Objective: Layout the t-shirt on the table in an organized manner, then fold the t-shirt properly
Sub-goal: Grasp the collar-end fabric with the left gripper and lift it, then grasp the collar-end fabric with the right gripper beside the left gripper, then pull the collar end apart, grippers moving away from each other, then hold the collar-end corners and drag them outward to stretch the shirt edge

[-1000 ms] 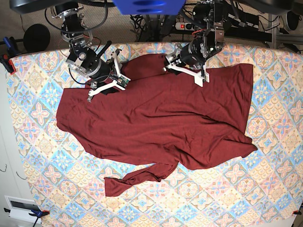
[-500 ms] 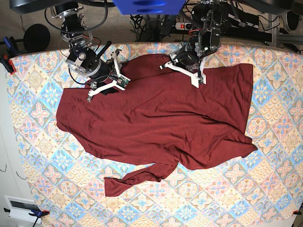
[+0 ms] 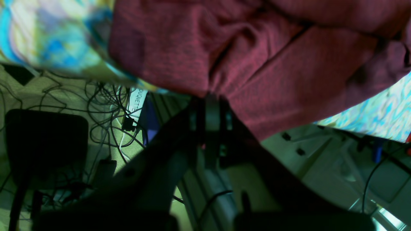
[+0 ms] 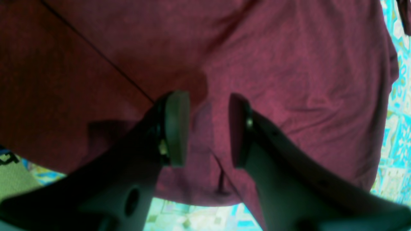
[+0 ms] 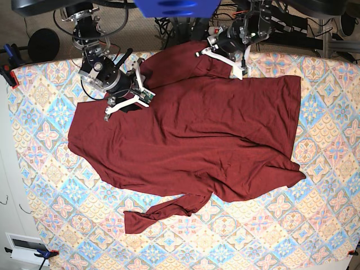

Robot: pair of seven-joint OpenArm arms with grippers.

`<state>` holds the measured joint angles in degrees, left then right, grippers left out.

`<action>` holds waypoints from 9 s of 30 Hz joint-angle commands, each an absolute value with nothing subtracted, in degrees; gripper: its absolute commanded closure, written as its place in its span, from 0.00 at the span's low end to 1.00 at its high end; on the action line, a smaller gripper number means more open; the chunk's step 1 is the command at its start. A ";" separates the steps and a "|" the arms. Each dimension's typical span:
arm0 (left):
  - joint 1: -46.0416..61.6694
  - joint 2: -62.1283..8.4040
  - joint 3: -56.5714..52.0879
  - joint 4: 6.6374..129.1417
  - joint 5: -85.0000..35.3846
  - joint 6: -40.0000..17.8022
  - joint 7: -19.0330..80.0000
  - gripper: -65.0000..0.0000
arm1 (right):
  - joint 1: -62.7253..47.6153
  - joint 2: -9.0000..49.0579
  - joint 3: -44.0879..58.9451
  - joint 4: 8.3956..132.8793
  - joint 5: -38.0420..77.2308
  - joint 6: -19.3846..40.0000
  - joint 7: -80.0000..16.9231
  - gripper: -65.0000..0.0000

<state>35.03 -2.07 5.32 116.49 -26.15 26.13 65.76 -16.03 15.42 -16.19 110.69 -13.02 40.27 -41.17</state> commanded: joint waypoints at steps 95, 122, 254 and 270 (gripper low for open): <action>28.00 -7.34 5.49 116.62 -35.12 25.80 69.14 1.00 | -15.08 17.45 -15.60 112.04 -12.44 40.00 -40.13 0.69; 33.63 -18.15 -4.70 119.96 -57.54 25.80 56.31 1.00 | -12.18 17.27 -11.56 109.93 -12.44 40.00 -40.57 0.69; 29.49 -15.78 -26.07 102.73 -66.68 8.66 67.74 0.78 | 1.45 18.77 16.84 91.56 -7.96 40.00 -46.37 0.60; 30.20 -17.80 -26.07 102.73 -69.05 8.92 67.82 0.50 | 6.20 19.03 19.82 81.80 9.89 40.00 -53.76 0.59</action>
<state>30.04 -17.08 -25.74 101.84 -67.94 9.17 67.92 4.95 17.93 19.16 81.12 9.45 40.27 -54.68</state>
